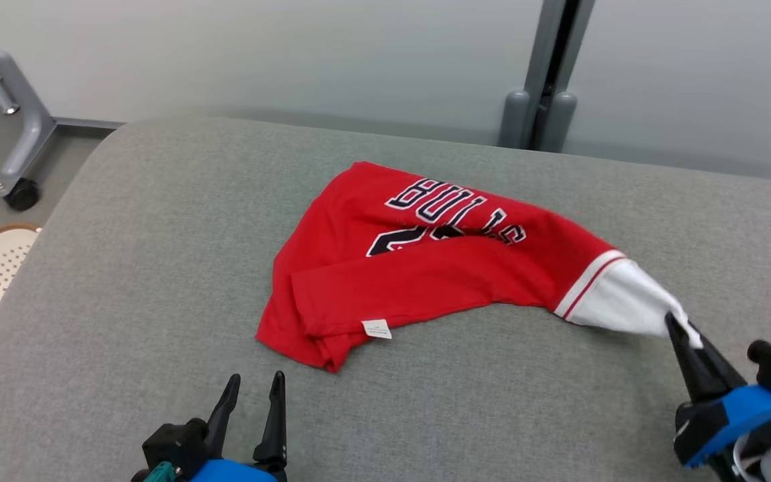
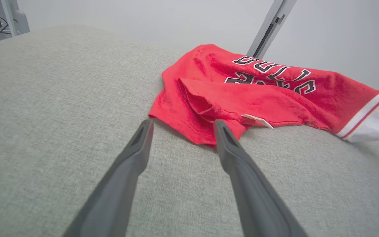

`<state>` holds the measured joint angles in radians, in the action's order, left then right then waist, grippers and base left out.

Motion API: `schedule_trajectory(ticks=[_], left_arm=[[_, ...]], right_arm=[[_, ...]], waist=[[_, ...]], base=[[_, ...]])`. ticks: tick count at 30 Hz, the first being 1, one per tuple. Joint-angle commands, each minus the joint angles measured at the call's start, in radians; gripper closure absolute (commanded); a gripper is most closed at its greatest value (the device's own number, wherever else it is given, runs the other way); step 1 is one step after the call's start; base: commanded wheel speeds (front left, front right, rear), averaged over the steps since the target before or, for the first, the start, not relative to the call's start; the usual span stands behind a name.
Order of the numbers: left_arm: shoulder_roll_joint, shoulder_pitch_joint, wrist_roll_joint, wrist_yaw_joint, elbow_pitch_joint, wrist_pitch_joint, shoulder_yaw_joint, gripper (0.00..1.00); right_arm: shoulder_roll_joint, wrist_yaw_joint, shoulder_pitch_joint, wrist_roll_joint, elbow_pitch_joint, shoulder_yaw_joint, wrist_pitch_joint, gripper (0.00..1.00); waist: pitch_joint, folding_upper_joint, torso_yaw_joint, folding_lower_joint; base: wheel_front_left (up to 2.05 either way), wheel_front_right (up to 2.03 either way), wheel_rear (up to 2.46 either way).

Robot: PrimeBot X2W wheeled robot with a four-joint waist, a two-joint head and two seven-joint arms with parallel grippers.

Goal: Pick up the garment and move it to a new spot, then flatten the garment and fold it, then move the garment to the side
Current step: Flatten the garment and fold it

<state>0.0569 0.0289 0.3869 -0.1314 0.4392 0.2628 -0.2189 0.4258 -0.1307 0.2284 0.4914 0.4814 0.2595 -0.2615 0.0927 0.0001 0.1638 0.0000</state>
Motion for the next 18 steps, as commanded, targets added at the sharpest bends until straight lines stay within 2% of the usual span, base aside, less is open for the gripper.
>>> schedule_trajectory(ticks=[1, 5, 9, 12, 18], left_arm=[[0.001, 0.017, -0.006, 0.001, -0.002, 0.003, 0.008, 0.0], [-0.001, 0.023, -0.007, 0.001, 0.001, 0.002, 0.026, 0.0], [-0.002, 0.028, -0.007, 0.001, 0.001, 0.003, 0.031, 0.0], [-0.003, 0.034, -0.006, 0.001, 0.002, 0.003, 0.029, 0.0], [-0.004, 0.018, -0.004, 0.001, 0.003, 0.003, 0.026, 0.0]], right_arm=[[-0.013, 0.0, -0.033, 0.002, 0.013, -0.01, -0.004, 1.0], [-0.033, 0.0, -0.075, -0.029, 0.059, -0.043, -0.004, 1.0], [-0.066, 0.0, -0.063, -0.026, 0.051, -0.092, -0.004, 1.0], [-0.089, 0.0, -0.048, 0.005, -0.032, -0.126, -0.004, 1.0], [-0.095, 0.0, -0.108, 0.036, -0.156, -0.14, -0.004, 0.98]], waist=[[-0.013, -0.0001, -0.026, 0.0], [-0.014, -0.0001, -0.057, 0.0], [-0.014, -0.0001, -0.073, 0.0], [-0.014, -0.0001, -0.082, 0.0], [-0.027, -0.0001, -0.094, 0.0]], base=[[0.0, 0.0, 0.0], [0.0, 0.0, 0.0], [0.0, 0.0, 0.0], [0.0, 0.0, 0.0], [0.0, 0.0, 0.0]])
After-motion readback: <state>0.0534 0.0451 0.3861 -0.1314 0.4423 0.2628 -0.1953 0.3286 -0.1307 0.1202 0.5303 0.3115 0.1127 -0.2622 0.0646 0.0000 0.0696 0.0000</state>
